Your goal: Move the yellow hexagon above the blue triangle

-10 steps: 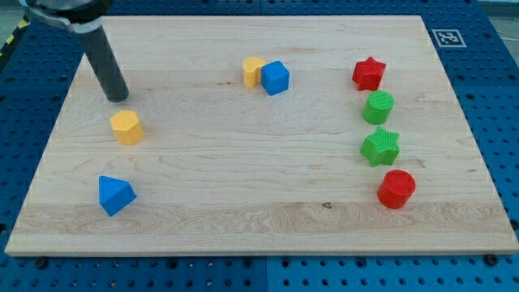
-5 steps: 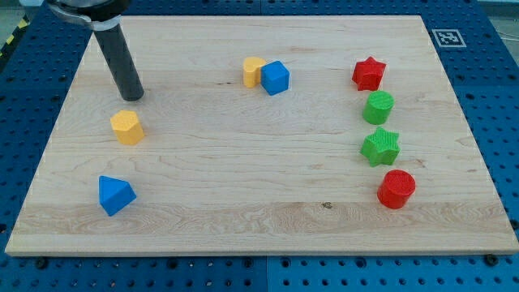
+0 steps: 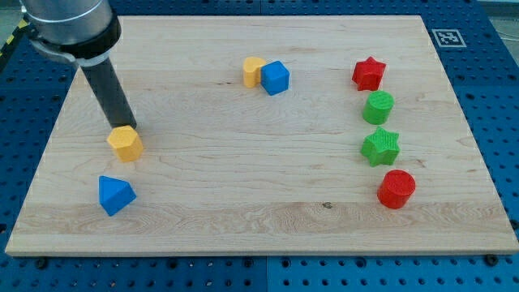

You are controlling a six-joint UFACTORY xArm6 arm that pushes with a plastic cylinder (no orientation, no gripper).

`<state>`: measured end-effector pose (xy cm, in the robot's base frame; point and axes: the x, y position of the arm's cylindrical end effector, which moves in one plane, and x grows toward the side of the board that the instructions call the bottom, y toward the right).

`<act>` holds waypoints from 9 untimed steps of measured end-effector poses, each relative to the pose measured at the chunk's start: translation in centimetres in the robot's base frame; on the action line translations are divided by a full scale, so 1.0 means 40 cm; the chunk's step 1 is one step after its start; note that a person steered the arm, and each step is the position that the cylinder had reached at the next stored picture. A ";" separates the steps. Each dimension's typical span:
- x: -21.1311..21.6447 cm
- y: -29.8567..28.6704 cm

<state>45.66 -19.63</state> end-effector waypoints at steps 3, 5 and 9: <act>0.062 0.000; 0.017 0.000; -0.323 0.001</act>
<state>32.76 -19.60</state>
